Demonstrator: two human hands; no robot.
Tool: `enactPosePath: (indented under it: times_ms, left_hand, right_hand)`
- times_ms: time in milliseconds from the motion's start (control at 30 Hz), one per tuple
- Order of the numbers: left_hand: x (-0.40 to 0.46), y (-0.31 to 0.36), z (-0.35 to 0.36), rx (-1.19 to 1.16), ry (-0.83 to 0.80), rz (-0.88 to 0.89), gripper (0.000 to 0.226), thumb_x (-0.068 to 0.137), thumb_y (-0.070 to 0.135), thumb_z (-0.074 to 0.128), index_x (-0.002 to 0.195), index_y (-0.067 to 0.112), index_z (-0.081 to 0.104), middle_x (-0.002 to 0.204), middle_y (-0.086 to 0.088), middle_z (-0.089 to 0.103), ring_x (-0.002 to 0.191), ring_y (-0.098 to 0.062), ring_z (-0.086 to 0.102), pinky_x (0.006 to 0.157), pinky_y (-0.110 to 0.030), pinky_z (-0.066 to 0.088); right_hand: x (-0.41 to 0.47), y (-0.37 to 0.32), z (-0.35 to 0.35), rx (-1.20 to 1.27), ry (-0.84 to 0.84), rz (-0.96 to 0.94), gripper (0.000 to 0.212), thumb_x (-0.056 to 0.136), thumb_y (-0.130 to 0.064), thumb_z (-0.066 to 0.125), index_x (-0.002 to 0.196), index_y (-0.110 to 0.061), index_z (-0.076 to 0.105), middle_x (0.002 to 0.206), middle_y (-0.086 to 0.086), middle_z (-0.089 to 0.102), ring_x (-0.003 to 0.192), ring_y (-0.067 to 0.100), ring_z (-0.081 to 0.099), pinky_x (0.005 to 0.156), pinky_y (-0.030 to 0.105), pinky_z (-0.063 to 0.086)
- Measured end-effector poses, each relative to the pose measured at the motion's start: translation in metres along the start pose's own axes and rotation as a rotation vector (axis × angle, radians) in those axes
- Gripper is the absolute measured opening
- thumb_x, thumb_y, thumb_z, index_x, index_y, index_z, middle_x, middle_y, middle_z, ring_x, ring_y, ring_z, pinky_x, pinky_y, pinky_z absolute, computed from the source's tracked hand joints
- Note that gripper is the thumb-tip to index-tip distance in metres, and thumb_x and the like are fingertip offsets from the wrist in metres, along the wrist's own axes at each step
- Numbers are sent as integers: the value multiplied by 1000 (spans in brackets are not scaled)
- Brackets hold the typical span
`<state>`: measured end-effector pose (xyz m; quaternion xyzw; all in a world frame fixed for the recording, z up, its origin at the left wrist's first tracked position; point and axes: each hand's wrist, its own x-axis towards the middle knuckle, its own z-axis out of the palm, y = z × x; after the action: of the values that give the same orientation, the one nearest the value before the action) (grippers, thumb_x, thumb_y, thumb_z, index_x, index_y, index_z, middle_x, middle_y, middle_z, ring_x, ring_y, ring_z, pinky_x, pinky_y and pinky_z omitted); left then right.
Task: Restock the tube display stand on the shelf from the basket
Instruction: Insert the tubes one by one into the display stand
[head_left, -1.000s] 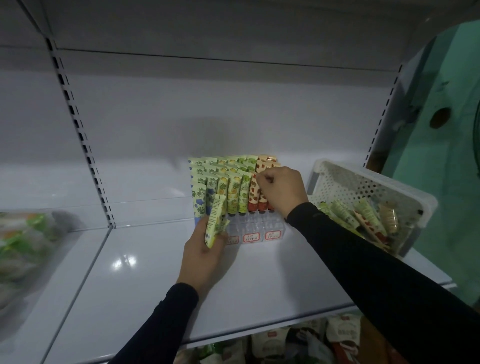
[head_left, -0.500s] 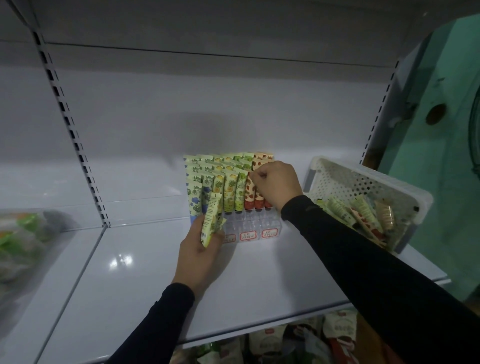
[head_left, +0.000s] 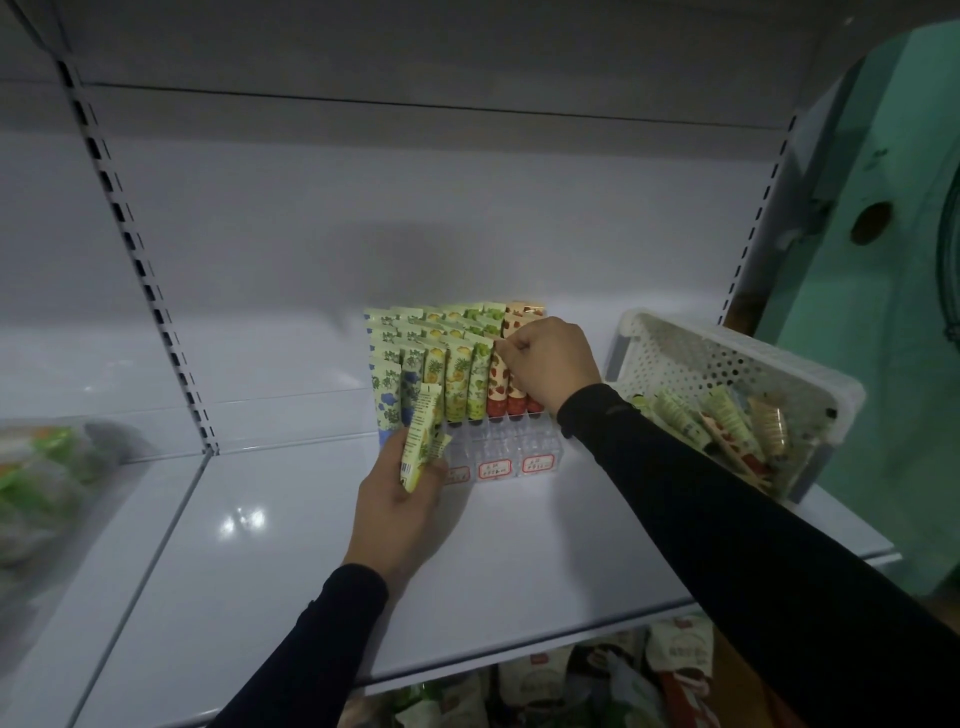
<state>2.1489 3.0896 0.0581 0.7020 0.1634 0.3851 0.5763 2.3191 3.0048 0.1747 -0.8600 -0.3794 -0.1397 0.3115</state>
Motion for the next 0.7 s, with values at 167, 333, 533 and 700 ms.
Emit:
enactPosePath:
  times_ms: [167,333,533,700]
  left_hand:
    - [1,1,-1,-1,6,7,26,91,20,60,108,41,59,76,11,63,65,-7,57,61,-23,46]
    - [0,2,0,-3,8,4,30,94,12,59,108,39,60,78,10,63,65,-5,57,60,-20,45]
    - [1,0,-1,34,10,-25,26,93,19,61,112,35,57,83,5,65,68,-13,59,61,-26,47]
    - [-1,4,-1,49,-2,-35,22,92,19,61,108,35,56,83,1,65,66,-12,59,58,-24,47]
  right_hand:
    - [-2,-3,-2,6,7,0,53,96,-28,56,45,-17,41,47,-6,42,44,8,38,52,23,31]
    - [-8,-3,-5,90,50,-13,44,95,-29,55,61,-3,63,58,9,61,54,21,53,62,25,42]
    - [-19,-5,-20,134,201,-47,42,96,-31,52,66,-4,65,59,10,63,60,23,57,65,31,45]
    - [-42,1,-24,247,166,-31,42,95,-38,54,71,-7,70,66,7,67,65,21,62,69,31,49]
